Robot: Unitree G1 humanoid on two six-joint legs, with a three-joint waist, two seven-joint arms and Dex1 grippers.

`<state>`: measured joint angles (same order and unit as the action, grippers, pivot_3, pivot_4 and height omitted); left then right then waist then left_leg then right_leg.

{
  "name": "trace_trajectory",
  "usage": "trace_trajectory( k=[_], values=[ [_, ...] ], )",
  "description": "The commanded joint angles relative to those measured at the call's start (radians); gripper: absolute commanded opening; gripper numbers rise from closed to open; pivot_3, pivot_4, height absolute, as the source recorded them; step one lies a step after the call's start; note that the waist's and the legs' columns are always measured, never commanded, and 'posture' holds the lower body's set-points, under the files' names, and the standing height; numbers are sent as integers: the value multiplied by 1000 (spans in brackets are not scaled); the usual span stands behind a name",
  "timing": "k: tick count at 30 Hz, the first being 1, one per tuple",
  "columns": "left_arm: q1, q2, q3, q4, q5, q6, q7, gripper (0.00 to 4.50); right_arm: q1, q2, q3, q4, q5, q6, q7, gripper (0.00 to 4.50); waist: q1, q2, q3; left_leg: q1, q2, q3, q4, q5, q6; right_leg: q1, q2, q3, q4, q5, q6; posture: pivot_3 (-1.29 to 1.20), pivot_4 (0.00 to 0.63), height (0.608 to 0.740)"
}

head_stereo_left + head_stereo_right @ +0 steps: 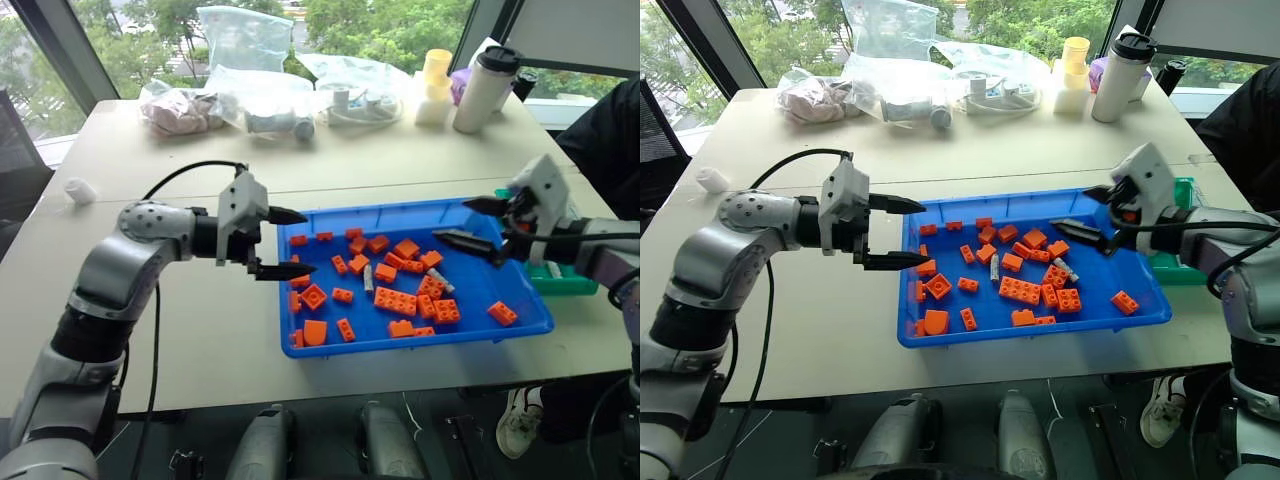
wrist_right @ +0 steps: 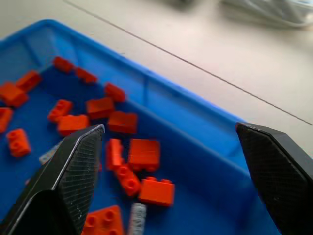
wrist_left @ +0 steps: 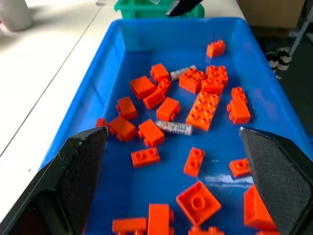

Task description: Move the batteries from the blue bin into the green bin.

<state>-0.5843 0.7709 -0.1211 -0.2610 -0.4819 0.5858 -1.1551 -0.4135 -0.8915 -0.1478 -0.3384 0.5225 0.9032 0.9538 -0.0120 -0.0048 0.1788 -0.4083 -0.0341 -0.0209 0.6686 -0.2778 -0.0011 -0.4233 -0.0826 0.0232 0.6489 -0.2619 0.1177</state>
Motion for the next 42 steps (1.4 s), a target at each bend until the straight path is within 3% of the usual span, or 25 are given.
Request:
trace_trajectory(
  k=[1, 9, 13, 22, 34, 42],
  values=[
    [23, 60, 44, -91, -5, 16, -1, 4500, -33, -20, 125, 16, -17, -87, 116, 4427, 6, 0, 0, 0, -1, -1, 0, 0, 0, 1, -1, 0, 0, 0, 0, 0, 150, 740],
    [67, 82, 86, -175, -42, 76, 68, 4500, -172, 73, 380, 240, -174, -310, 235, 4427, -5, 0, 0, 0, -1, -1, 1, 0, 1, 1, -1, -1, 0, 0, 0, 0, 150, 740],
    [84, 80, 100, -204, -54, 100, 101, 4500, -220, 113, 438, 363, -250, -418, 276, 4427, -3, -1, 0, 0, 0, -1, 1, 0, 0, -1, 0, -1, 0, 0, 0, 0, 150, 740],
    [115, 87, 130, -237, -79, 121, 140, 4500, -279, 201, 465, 528, -320, -482, 309, 4427, 0, 0, 0, 0, -1, -1, 1, 0, 0, -1, 0, 0, 0, 0, 0, 0, 150, 740],
    [87, 73, 114, -219, -87, 113, 155, 4500, -265, 189, 511, 512, -443, -564, 343, 4427, -1, 0, 0, 0, -1, -1, 1, 0, 0, -1, -1, -1, 0, 0, 0, 0, 150, 740],
    [74, 63, 101, -209, -82, 106, 155, 4500, -281, 235, 401, 493, -369, -471, 288, 4427, -1, 0, 0, 0, -1, -1, 1, 0, -1, -1, -1, 0, 1, 0, 0, 0, 150, 740]
  ],
)
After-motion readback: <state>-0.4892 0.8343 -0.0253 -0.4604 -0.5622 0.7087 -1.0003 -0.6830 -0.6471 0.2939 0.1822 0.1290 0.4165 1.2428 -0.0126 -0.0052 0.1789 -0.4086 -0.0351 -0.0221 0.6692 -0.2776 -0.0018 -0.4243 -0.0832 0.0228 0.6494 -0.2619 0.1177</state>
